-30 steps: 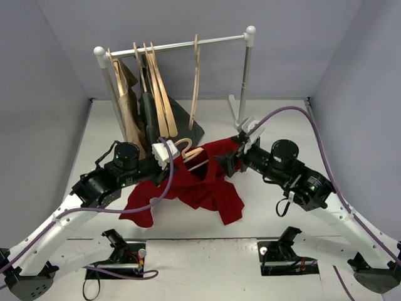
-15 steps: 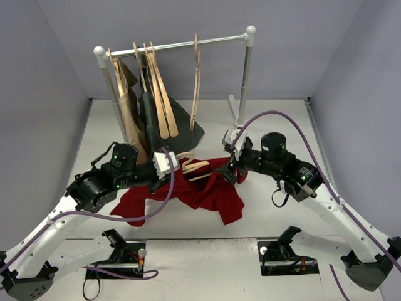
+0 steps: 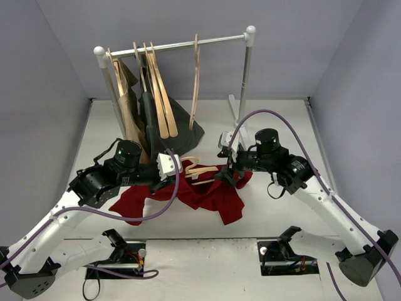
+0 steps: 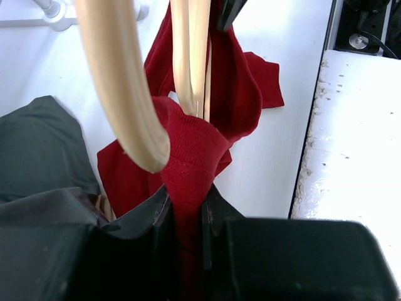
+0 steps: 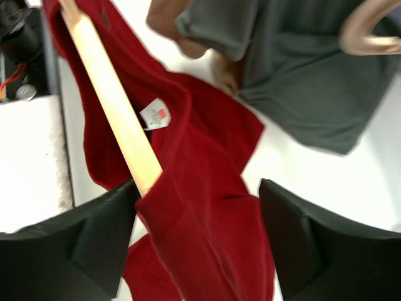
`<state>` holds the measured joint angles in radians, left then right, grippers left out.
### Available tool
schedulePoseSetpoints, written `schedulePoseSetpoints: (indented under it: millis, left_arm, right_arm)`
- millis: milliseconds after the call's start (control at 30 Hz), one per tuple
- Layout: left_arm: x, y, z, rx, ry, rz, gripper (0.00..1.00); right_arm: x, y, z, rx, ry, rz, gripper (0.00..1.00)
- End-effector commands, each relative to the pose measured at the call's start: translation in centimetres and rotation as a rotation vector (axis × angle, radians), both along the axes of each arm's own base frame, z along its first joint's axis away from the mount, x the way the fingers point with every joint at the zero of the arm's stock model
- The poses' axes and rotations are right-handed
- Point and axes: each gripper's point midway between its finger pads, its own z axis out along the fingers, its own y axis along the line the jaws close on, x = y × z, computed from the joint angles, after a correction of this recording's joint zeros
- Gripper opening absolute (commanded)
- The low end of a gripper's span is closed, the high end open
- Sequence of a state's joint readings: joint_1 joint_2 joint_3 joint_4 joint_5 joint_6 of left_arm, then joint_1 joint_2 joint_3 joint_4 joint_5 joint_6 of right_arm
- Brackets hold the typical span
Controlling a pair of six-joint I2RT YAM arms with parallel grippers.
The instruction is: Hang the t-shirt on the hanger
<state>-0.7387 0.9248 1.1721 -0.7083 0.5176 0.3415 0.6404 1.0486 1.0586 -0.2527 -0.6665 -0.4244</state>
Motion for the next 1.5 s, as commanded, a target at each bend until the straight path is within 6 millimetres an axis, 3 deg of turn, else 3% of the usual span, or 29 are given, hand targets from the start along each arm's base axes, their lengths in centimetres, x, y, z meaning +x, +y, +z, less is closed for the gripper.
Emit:
schedulePoseSetpoints:
  millis: [0,133,267,400,467,567,700,1100,1167,1200,1267,1400,1467]
  left_arm:
    - [0.2,-1.3,4.1,-0.092,-0.103,-0.068,0.00]
    - [0.1,-1.6,4.2,-0.090,-0.104,-0.092,0.00]
    - [0.0,-1.8,4.1,-0.086,-0.101,-0.107,0.00]
    - [0.1,-2.1,4.0,-0.084,-0.092,-0.123,0.00]
    - [0.1,-1.9,4.0,-0.077,-0.100,-0.114,0.03]
    - [0.7,-0.7,4.2,-0.052,-0.146,-0.052,0.20]
    - [0.9,1.2,4.7,-0.035,-0.199,0.012,0.28]
    - [1.5,3.6,5.5,-0.051,-0.227,0.132,0.39]
    - [1.8,4.2,6.3,-0.065,-0.240,0.183,0.42]
    - [2.1,4.8,7.1,-0.085,-0.243,0.236,0.51]
    - [2.3,5.8,9.3,-0.147,-0.249,0.328,0.53]
    - [4.0,9.7,12.4,-0.208,-0.289,0.612,0.58]
    - [4.3,11.2,13.6,-0.238,-0.304,0.705,0.58]
  right_arm:
    - [-0.8,1.2,0.1,0.038,0.020,0.082,0.55]
    - [-0.9,1.2,0.3,0.043,0.017,0.087,0.16]
    - [-1.1,1.2,0.6,0.049,0.014,0.082,0.14]
    - [-1.5,1.4,1.1,0.057,0.009,0.092,0.00]
    - [-1.6,1.2,1.5,0.063,-0.001,0.080,0.00]
    - [-2.1,0.6,3.1,0.095,-0.039,0.071,0.00]
    - [-2.7,-0.3,5.6,0.138,-0.101,0.046,0.00]
    - [-1.8,-1.2,7.7,0.160,-0.148,-0.041,0.00]
    - [-1.7,-1.7,8.4,0.169,-0.170,-0.070,0.00]
    - [-1.7,-2.2,9.0,0.178,-0.187,-0.090,0.00]
    - [-1.9,-2.7,9.7,0.192,-0.209,-0.111,0.00]
    - [-1.8,-3.7,9.3,0.181,-0.207,-0.167,0.00]
    - [-1.6,-4.1,7.4,0.121,-0.173,-0.181,0.00]
